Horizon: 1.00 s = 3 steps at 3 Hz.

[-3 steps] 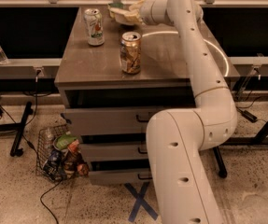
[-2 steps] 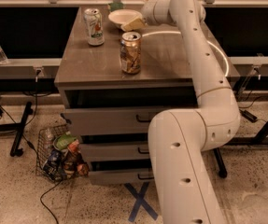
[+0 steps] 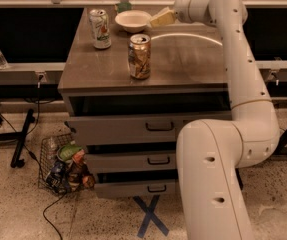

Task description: Move paper bowl near sponge

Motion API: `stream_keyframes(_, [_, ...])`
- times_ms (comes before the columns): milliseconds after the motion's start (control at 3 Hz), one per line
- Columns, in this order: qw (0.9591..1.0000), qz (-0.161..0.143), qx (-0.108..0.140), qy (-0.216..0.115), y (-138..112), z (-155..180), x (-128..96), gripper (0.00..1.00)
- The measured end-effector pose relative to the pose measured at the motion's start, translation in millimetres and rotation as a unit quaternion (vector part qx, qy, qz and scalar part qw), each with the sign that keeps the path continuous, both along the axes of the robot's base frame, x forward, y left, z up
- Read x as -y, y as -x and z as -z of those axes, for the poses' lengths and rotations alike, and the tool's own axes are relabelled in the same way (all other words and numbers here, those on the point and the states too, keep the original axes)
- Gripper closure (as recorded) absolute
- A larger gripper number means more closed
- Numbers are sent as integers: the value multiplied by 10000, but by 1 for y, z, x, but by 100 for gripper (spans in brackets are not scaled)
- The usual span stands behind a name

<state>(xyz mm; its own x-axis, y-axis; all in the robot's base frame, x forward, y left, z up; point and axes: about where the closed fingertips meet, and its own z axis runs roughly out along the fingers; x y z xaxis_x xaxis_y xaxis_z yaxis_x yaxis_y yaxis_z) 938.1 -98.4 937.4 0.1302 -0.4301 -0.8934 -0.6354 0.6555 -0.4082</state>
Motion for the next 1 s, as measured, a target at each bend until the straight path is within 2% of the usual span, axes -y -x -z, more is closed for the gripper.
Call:
stream_keyframes(333, [9970,430,220,-604,23,-49,85,0])
stream_keyframes(667, [9900,788,568,-1028,55,-106,154,0])
stream_keyframes(1000, [9786,1100,1122,-1329,100,-182,214,0])
